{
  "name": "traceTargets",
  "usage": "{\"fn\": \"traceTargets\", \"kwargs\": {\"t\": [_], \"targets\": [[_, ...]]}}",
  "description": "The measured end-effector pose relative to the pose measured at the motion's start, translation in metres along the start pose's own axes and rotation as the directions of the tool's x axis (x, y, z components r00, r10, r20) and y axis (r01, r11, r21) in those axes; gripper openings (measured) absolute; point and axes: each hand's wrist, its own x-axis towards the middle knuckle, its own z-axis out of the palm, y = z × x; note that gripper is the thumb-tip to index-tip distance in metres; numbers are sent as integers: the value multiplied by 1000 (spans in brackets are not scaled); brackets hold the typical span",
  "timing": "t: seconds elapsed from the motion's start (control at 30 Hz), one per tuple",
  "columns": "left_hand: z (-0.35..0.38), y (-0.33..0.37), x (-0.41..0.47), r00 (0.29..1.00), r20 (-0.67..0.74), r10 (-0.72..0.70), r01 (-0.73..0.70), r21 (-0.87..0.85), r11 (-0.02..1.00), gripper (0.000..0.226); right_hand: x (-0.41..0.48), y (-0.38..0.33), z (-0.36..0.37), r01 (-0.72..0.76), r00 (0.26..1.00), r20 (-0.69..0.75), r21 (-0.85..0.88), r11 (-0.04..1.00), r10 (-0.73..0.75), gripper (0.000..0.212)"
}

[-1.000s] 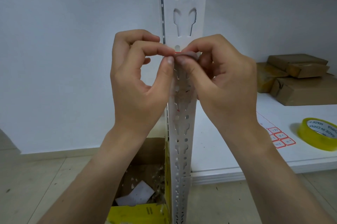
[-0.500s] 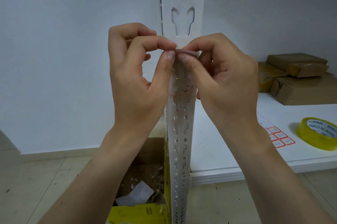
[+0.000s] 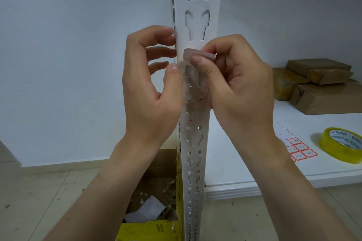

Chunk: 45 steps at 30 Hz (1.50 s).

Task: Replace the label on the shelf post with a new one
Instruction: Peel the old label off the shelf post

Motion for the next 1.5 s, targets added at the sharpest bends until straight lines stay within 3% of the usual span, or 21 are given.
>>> {"fn": "traceTargets", "kwargs": {"t": [0.17, 0.3, 0.57, 0.8, 1.23, 1.5], "targets": [[-1, -2, -1, 996, 36, -84, 84, 2, 996, 36, 0, -4, 0, -12, 1000, -5, 38, 999, 12, 9], [1, -1, -1, 995, 28, -92, 92, 8, 996, 33, 3, -8, -6, -123, 990, -43, 246, 961, 138, 12], [5, 4, -1, 993, 13, -116, 116, 8, 993, 36, 1, -8, -8, -169, 982, -36, 283, 944, 186, 11], [19, 16, 1, 977, 11, -211, 212, -53, 976, 55, -4, -6, -17, -212, 974, -11, 318, 924, 227, 13], [25, 17, 2, 977, -15, -214, 212, -78, 974, 42, -10, -2, -31, -273, 953, -19, 376, 885, 302, 13], [26, 13, 5, 979, -43, -197, 197, -5, 980, 47, -12, 1, -31, -293, 944, -22, 407, 865, 330, 12]]}}
